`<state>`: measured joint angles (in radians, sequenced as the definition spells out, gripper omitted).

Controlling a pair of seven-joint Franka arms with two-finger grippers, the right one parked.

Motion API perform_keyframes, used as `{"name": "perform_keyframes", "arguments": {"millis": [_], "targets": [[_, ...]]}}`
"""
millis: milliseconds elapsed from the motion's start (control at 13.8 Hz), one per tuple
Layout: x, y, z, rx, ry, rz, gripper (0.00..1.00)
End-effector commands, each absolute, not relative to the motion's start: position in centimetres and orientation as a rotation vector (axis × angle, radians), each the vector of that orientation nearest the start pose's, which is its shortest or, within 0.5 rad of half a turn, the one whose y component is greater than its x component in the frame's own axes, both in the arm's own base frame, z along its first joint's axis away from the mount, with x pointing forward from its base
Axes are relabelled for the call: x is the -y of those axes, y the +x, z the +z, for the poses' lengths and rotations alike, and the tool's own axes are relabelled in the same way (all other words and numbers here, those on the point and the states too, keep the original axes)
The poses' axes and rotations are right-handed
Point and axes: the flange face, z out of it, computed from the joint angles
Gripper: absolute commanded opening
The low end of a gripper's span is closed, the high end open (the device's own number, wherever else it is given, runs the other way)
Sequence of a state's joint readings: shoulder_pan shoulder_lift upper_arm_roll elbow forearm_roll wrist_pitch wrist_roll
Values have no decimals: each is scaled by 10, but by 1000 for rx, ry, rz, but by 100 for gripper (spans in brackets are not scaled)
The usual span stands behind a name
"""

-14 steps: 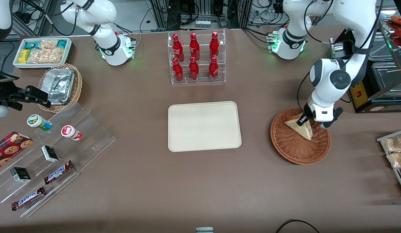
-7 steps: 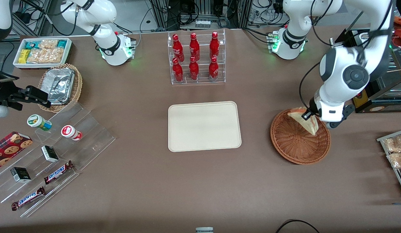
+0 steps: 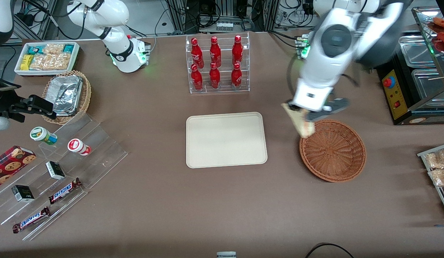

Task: Place sandwich from basket to tray
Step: 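Lift the sandwich and carry it with the left gripper over the tray, then lower the sandwich onto the cream tray and open the left gripper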

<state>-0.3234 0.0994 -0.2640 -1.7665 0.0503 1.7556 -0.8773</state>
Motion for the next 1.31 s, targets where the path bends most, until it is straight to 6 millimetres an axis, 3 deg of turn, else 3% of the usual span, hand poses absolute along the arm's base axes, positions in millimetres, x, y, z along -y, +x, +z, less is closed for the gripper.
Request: {"name": "perform_keyframes", "arguments": {"millis": [0, 73, 364, 582, 800, 1236], "targets": [[392, 512, 438, 302, -3020, 210, 0], [421, 509, 415, 275, -3012, 238, 0], [494, 491, 353, 148, -2968, 206, 0], [525, 479, 315, 121, -2986, 130, 0], [547, 470, 284, 71, -3032, 95, 0], [552, 471, 250, 60, -3038, 63, 0]]}}
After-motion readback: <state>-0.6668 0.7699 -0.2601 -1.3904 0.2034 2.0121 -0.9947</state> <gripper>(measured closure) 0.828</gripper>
